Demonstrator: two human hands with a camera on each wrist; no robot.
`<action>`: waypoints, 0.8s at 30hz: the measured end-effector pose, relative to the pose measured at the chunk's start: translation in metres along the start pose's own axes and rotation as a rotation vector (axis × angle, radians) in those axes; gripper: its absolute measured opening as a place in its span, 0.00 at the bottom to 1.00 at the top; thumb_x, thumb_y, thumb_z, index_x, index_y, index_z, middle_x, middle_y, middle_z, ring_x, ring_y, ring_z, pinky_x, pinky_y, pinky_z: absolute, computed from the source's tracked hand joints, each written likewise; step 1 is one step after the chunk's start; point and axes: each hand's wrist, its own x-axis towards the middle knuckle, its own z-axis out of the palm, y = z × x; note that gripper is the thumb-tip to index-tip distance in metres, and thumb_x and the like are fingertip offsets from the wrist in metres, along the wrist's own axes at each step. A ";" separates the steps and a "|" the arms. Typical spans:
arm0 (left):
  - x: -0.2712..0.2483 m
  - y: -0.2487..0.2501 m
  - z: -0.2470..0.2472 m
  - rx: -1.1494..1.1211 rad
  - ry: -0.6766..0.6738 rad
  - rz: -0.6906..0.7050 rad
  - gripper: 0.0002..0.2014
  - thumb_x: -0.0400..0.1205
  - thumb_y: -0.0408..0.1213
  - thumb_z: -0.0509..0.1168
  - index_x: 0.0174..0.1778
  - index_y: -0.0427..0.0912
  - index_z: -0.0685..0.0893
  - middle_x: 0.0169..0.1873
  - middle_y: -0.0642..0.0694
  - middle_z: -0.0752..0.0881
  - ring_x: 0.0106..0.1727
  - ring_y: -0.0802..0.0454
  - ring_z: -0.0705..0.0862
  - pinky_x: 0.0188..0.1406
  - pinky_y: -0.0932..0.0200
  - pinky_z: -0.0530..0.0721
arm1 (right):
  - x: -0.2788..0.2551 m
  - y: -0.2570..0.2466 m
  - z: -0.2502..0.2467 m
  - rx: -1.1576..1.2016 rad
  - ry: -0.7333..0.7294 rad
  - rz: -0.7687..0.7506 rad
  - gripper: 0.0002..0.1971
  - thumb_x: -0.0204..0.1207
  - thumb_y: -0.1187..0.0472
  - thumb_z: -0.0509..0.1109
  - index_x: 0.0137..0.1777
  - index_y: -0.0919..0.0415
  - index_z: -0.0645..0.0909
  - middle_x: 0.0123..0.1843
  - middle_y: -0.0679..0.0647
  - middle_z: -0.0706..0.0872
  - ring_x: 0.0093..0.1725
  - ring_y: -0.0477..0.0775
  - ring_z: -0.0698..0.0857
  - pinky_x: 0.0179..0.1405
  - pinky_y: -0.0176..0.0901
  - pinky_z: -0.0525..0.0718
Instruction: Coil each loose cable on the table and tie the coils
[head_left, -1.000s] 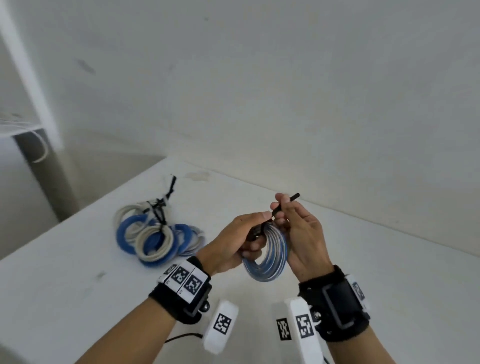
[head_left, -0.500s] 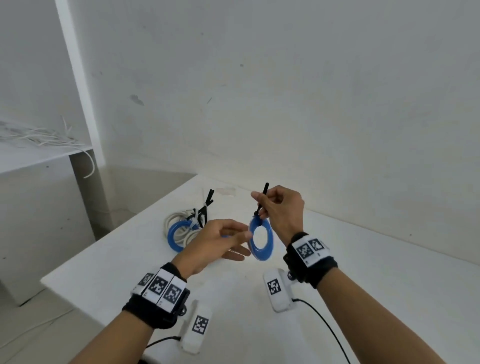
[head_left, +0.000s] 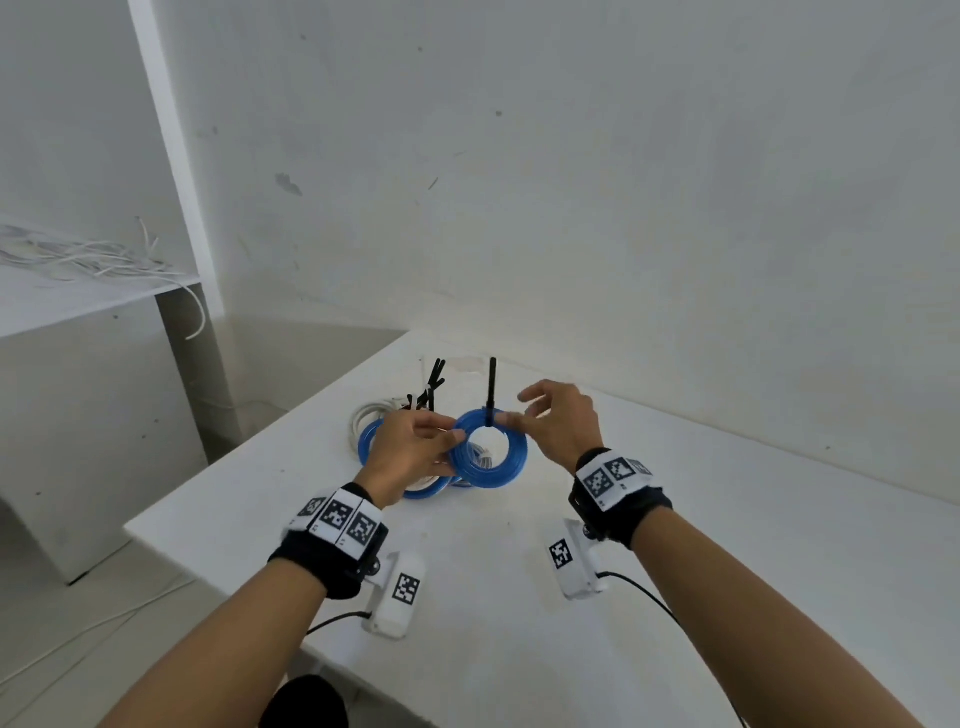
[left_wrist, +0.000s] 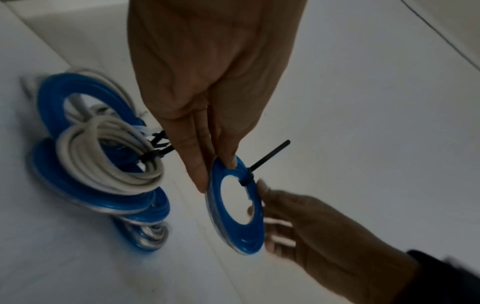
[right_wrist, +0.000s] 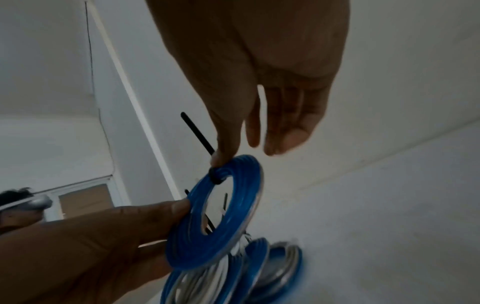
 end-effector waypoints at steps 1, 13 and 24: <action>0.001 -0.003 -0.001 -0.011 0.014 -0.021 0.14 0.80 0.29 0.75 0.60 0.28 0.84 0.46 0.32 0.93 0.44 0.40 0.94 0.43 0.47 0.94 | -0.001 0.005 0.004 -0.020 -0.085 0.038 0.15 0.71 0.47 0.84 0.48 0.56 0.88 0.42 0.56 0.93 0.40 0.56 0.92 0.46 0.52 0.92; 0.015 -0.036 0.015 0.937 0.102 0.230 0.19 0.78 0.33 0.78 0.65 0.37 0.88 0.49 0.42 0.91 0.53 0.47 0.88 0.58 0.51 0.86 | -0.007 0.052 0.049 -0.105 -0.177 0.211 0.08 0.75 0.60 0.81 0.40 0.59 0.84 0.44 0.65 0.93 0.40 0.65 0.94 0.48 0.60 0.93; 0.004 0.000 0.061 1.129 0.144 0.425 0.12 0.87 0.52 0.64 0.59 0.50 0.86 0.51 0.51 0.91 0.53 0.49 0.88 0.48 0.53 0.85 | -0.010 0.060 0.014 -0.522 -0.329 0.135 0.27 0.80 0.45 0.74 0.75 0.54 0.77 0.71 0.57 0.82 0.72 0.59 0.80 0.70 0.52 0.79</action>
